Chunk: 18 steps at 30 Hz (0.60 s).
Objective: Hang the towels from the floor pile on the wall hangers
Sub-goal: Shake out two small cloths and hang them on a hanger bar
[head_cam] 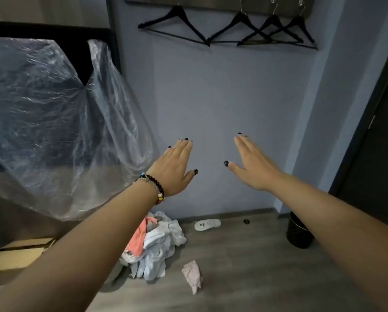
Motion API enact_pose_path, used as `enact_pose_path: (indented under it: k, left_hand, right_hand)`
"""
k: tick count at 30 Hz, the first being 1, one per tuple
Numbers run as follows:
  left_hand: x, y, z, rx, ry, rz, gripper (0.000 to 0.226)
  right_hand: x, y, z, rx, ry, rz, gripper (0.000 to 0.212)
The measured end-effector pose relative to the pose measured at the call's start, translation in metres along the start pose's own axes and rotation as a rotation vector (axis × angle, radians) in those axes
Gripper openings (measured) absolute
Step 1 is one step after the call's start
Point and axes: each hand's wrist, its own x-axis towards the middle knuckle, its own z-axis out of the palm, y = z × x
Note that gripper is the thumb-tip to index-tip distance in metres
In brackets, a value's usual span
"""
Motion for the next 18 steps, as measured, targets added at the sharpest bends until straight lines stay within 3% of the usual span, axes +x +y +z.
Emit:
enact_pose_path:
  k: [8, 18]
  left_hand:
    - [0.037, -0.068, 0.062, -0.053, 0.001, 0.001, 0.073]
    - [0.073, -0.141, 0.164, -0.039, -0.166, 0.010, 0.073]
  right_hand:
    - [0.074, 0.004, 0.059, 0.063, -0.064, 0.002, 0.078]
    - [0.149, 0.015, 0.169, 0.169, -0.185, 0.052, 0.079]
